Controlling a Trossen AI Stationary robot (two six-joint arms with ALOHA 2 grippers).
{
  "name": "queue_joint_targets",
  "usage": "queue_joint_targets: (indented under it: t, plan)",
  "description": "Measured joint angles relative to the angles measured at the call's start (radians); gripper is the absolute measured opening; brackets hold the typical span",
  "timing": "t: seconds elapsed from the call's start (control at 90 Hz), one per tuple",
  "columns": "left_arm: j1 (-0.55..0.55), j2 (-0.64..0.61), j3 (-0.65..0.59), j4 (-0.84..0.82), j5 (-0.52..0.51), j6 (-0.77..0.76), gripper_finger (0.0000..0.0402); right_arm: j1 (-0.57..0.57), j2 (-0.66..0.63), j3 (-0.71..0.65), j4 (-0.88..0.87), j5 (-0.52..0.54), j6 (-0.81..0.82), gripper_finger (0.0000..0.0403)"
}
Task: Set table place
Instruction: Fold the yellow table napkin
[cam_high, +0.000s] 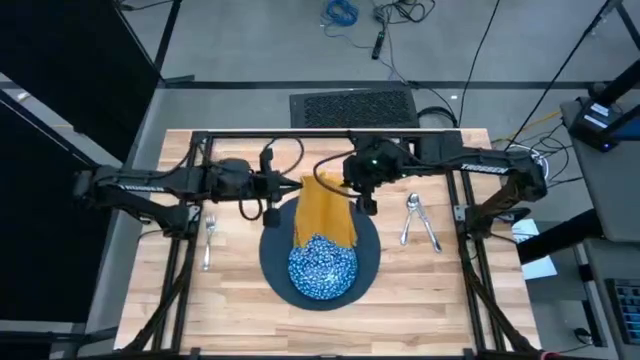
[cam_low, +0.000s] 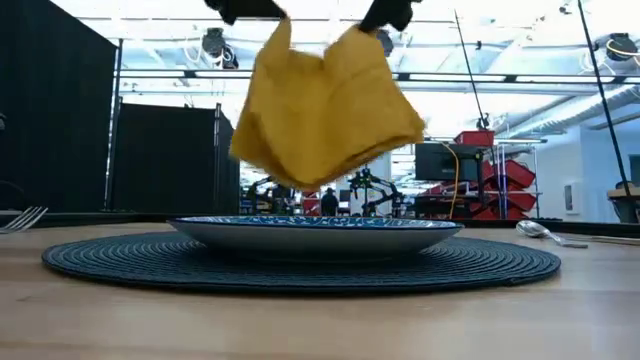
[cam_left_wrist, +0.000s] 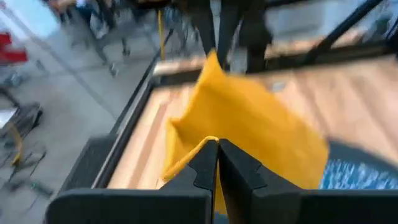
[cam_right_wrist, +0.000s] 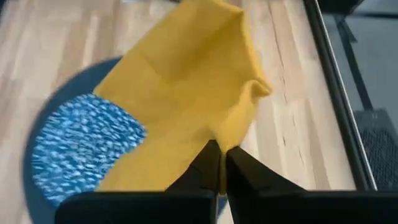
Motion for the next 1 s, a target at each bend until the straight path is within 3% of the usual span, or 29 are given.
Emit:
queue_joint_targets:
  t: [0.411, 0.567, 1.0]
  plan:
    - [0.148, 0.049, -0.094, -0.001, -0.036, 0.002, 0.0, -0.217, 0.0, -0.139, 0.094, -0.086, -0.048, 0.0]
    - [0.201, 0.106, -0.094, 0.022, -0.036, 0.033, 0.0, -0.283, 0.0, -0.184, 0.142, -0.134, -0.068, 0.0]
    - [0.32, 0.29, -0.094, 0.068, 0.016, 0.06, 0.0, -0.431, 0.0, -0.326, 0.31, -0.132, -0.191, 0.0]
